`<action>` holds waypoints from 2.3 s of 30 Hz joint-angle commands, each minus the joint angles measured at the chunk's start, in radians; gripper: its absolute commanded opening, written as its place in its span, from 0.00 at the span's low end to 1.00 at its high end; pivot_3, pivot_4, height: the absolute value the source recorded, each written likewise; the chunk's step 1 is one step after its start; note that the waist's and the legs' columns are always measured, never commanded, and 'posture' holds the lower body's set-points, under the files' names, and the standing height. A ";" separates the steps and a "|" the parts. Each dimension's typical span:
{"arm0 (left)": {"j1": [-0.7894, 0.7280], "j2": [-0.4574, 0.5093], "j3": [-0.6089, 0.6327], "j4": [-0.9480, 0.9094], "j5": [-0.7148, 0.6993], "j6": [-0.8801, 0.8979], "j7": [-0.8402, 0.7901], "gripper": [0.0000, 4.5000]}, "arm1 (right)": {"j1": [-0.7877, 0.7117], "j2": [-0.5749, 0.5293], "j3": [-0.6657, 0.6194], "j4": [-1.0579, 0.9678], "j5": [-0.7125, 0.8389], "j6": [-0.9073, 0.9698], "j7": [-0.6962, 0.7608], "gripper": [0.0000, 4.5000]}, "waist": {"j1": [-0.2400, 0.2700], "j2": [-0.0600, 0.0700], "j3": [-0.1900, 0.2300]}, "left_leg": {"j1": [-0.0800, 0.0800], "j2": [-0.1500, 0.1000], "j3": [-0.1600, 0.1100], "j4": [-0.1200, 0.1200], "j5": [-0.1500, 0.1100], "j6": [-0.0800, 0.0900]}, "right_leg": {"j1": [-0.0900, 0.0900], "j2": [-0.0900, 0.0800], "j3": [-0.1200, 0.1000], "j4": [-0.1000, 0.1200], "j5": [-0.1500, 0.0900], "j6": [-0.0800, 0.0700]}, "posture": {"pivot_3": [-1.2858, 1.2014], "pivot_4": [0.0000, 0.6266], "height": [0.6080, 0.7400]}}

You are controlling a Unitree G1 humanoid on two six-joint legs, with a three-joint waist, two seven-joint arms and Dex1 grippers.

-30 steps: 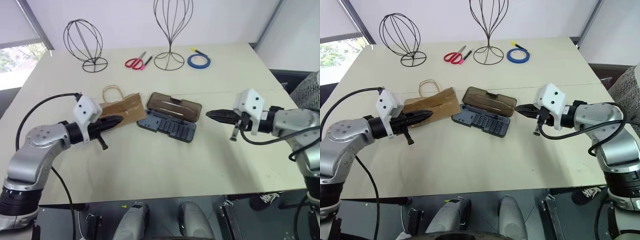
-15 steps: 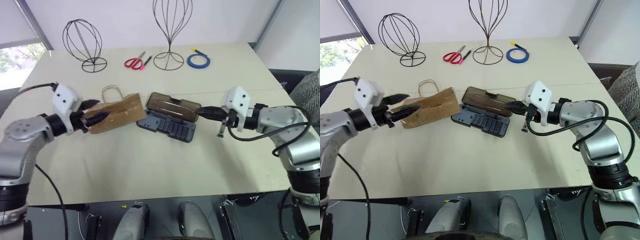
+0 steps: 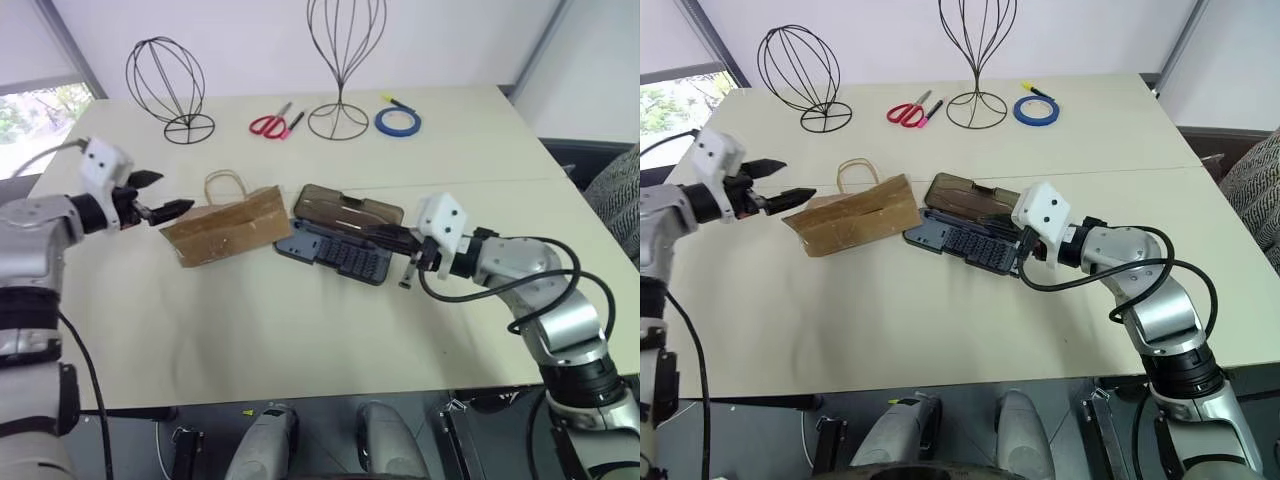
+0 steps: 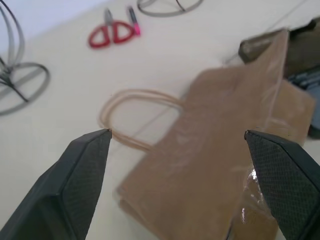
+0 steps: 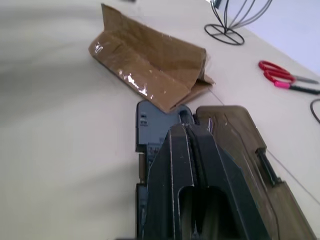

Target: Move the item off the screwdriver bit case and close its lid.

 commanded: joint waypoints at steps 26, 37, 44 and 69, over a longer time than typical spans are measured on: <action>-0.021 -0.006 -0.025 0.032 0.079 -0.067 -0.194 0.99 | -0.010 0.032 -0.008 -0.065 -0.003 0.003 -0.060 0.00 | -0.001 -0.003 0.001 | -0.001 0.000 0.000 0.001 0.000 0.000 | -0.001 0.000 0.000 0.002 0.000 0.001 | 0.52 0.24 1.00; -0.001 -0.045 -0.063 0.092 0.150 -0.154 -0.125 0.26 | -0.023 0.025 -0.010 -0.054 -0.013 -0.006 -0.061 0.00 | -0.002 -0.003 0.001 | -0.001 0.000 0.000 0.001 0.000 0.000 | -0.002 0.000 0.000 0.003 0.000 0.001 | 0.52 0.24 1.00; 0.011 -0.054 -0.059 0.105 0.167 -0.209 -0.069 0.01 | -0.022 0.020 -0.014 -0.055 -0.016 -0.006 -0.054 0.00 | -0.002 -0.003 0.001 | -0.001 0.000 0.000 0.001 0.000 0.000 | -0.001 0.000 0.000 0.003 0.000 0.001 | 0.52 0.24 1.00; -0.126 0.008 0.185 0.481 0.208 -0.168 0.807 0.01 | -0.071 0.054 0.036 0.017 -0.023 -0.052 -0.004 0.00 | 0.005 -0.006 -0.001 | -0.001 -0.001 0.000 0.003 0.000 0.000 | -0.003 0.000 0.001 0.006 0.000 0.001 | 0.52 0.24 1.00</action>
